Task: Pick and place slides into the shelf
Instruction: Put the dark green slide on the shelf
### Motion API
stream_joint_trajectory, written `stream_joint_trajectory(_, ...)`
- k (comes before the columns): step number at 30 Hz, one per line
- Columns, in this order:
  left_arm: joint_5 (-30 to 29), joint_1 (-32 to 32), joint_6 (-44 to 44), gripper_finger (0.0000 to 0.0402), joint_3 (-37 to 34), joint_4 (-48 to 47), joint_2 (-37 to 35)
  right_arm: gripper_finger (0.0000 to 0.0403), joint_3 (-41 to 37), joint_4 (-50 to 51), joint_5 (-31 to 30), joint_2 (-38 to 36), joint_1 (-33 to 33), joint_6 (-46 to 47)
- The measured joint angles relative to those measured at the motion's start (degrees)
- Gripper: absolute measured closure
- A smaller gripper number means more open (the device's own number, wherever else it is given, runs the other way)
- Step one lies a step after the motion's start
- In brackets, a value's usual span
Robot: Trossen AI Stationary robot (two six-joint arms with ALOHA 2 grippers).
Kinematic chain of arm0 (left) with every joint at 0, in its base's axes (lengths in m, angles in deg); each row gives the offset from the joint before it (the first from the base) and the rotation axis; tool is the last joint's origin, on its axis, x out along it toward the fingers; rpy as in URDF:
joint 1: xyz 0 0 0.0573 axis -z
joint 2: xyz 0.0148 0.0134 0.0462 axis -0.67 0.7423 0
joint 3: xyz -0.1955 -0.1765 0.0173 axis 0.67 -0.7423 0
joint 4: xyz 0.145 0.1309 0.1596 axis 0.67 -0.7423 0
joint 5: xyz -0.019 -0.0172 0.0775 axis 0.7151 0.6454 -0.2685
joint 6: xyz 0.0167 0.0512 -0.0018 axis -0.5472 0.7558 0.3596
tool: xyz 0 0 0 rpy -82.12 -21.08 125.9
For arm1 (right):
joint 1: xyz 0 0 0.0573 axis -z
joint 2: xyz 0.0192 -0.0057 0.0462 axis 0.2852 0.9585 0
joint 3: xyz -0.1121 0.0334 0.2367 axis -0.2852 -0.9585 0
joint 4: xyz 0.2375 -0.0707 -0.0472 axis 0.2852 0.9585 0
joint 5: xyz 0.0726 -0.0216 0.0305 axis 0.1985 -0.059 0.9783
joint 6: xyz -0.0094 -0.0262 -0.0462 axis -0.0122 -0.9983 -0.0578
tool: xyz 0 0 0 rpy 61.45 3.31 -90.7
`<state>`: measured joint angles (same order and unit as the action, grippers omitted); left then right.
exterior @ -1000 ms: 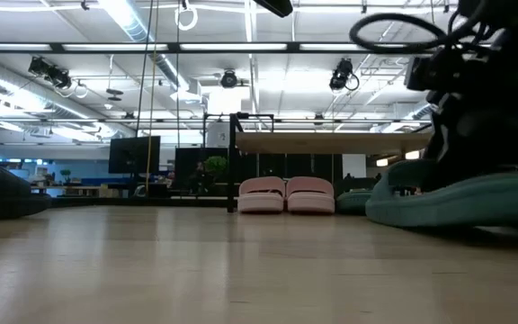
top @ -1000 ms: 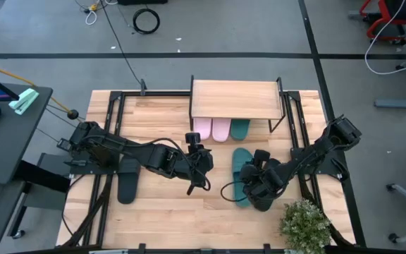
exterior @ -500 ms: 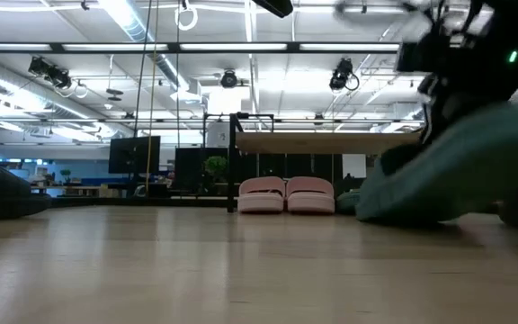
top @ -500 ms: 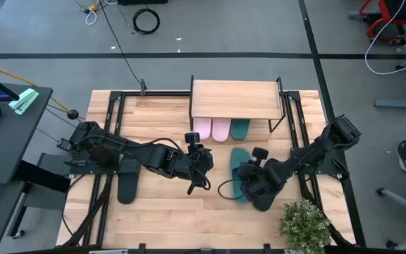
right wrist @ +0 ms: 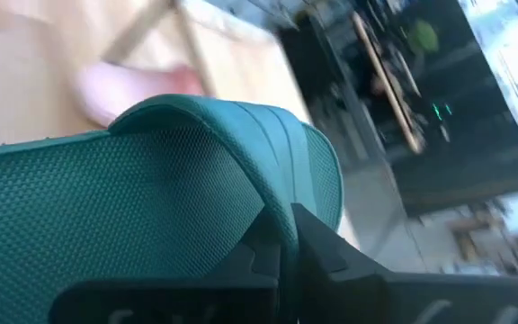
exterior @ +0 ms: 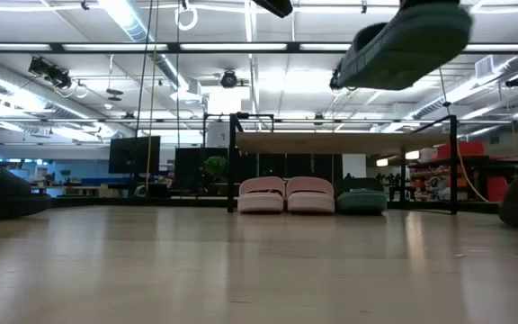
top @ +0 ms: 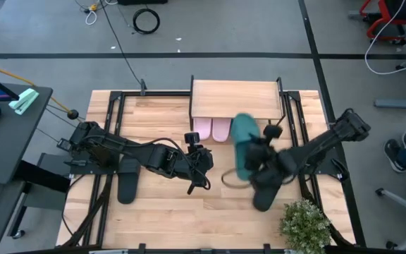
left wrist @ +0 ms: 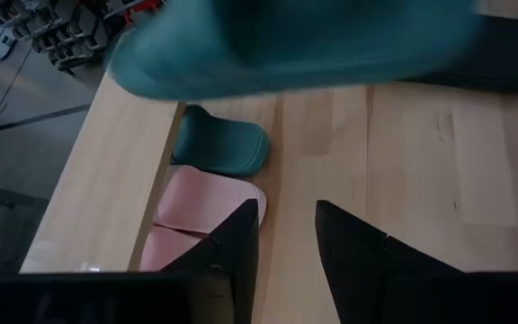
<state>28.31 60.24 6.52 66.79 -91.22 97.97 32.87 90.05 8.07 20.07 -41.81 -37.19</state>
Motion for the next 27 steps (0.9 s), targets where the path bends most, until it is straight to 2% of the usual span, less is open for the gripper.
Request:
stream_joint_trajectory(3, 0.0, 0.0, 0.0, 0.0287, 0.0, 0.0, 0.0, 0.0393, -0.62, 2.28, 0.01, -2.73, 5.79, -2.95)
stream_joint_trajectory(14, 0.0, 0.0, 0.05, 0.029, 0.0, -0.02, -0.02, 0.0393, -6.39, -0.12, 3.34, -15.46, 25.92, -26.97)
stream_joint_trajectory(18, 0.0, 0.0, 0.07, 0.0291, 0.0, 0.0, -0.02, 0.0393, -10.41, -8.46, 8.69, -19.65, 33.14, -41.47)
stream_joint_trajectory(23, -0.01, -0.07, 0.74, 0.029, 0.0, 0.01, -0.02, 0.0393, -15.47, -26.79, 15.72, -22.16, 39.89, -60.38)
stream_joint_trajectory(25, -0.02, -0.25, 0.72, 0.0292, 0.0, 0.02, -0.02, 0.0393, -17.26, -32.52, 16.65, -21.96, 42.02, -68.59)
stream_joint_trajectory(27, -0.04, -0.37, 0.63, 0.0293, 0.0, -0.02, -0.02, 0.0393, -18.28, -36.0, 16.59, -21.63, 45.12, -72.92)
